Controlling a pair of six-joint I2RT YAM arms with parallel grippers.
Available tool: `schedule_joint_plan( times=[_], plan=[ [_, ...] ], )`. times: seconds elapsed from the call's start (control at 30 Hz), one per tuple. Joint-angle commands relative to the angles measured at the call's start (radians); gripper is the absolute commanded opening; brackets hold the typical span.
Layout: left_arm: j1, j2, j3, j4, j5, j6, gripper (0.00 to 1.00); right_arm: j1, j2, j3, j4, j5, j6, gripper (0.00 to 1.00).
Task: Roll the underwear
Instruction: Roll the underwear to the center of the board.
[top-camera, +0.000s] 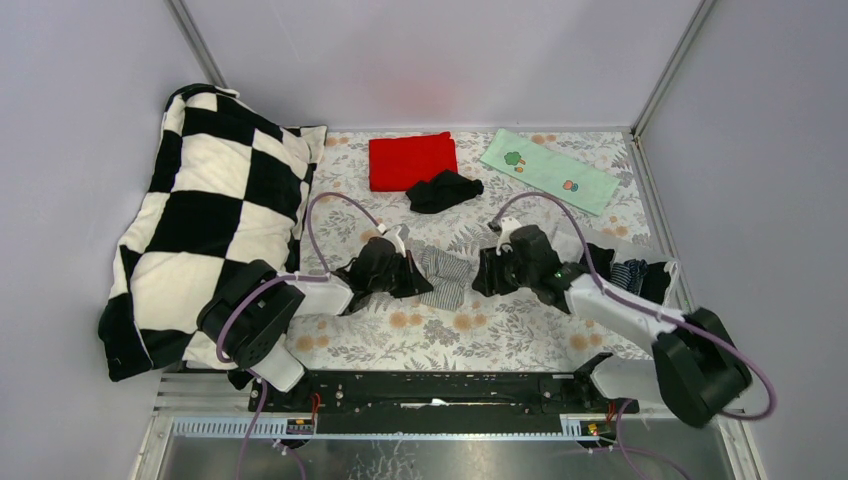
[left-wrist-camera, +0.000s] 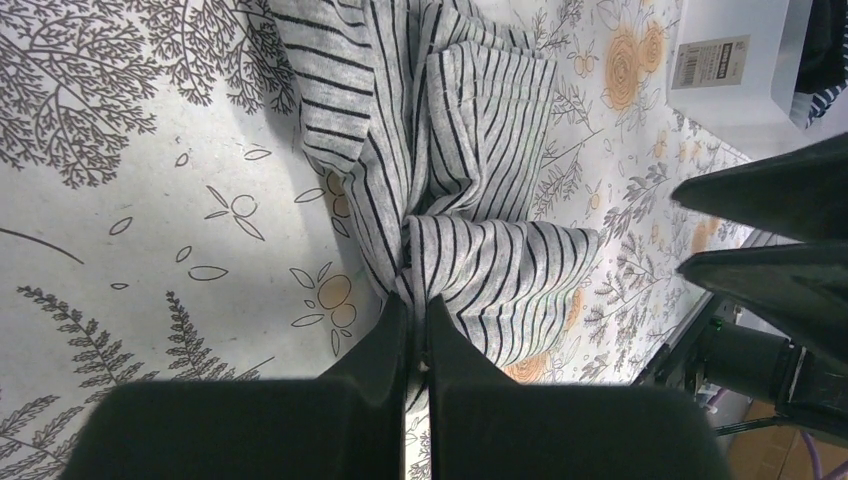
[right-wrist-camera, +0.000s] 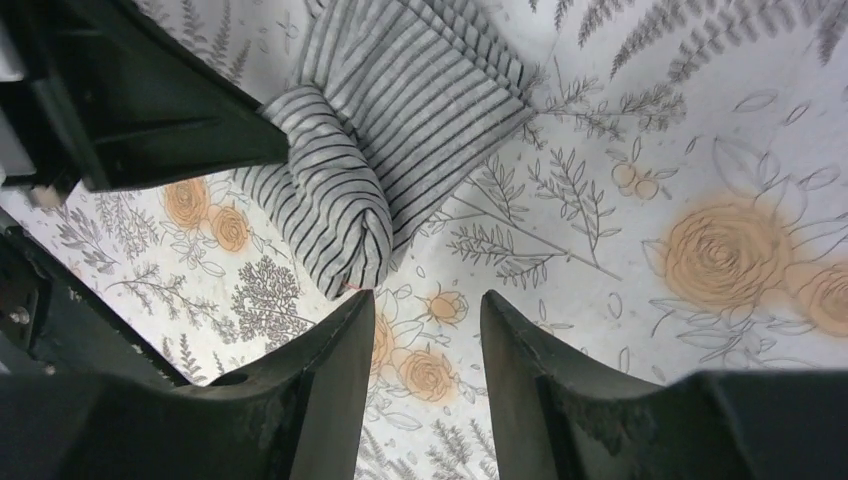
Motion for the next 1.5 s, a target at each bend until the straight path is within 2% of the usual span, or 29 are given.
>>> schedule_joint_plan(
  times=[0.0,0.07,0.13,0.23,0.4,0.6,0.87,1.23,1.47],
  plan=[
    [-0.006,0.043,0.008,-0.209,-0.018,0.078,0.00,0.010,-0.175,-0.148,0.334,-0.028,-0.223,0.49],
    [-0.007,0.046,0.029,-0.254,-0.013,0.095,0.00,0.063,-0.253,-0.255,0.517,-0.042,-0.420,0.50],
    [-0.007,0.048,0.043,-0.283,-0.013,0.108,0.00,0.140,-0.305,-0.304,0.597,-0.060,-0.661,0.53],
    [-0.007,0.057,0.069,-0.329,-0.009,0.124,0.00,0.222,-0.320,-0.281,0.495,-0.075,-0.906,0.55],
    [-0.001,0.082,0.107,-0.382,0.036,0.124,0.00,0.320,-0.307,-0.289,0.435,-0.074,-1.119,0.58],
    [0.016,0.093,0.161,-0.460,0.090,0.125,0.00,0.396,-0.239,-0.317,0.400,0.022,-1.381,0.60],
    [0.071,0.106,0.226,-0.571,0.146,0.179,0.00,0.430,-0.118,-0.298,0.436,0.062,-1.513,0.66],
    [0.088,0.112,0.223,-0.577,0.176,0.199,0.00,0.471,0.078,-0.284,0.549,0.172,-1.672,0.69],
    [0.088,0.116,0.220,-0.571,0.183,0.197,0.00,0.476,0.130,-0.293,0.610,0.222,-1.729,0.68]
  ],
)
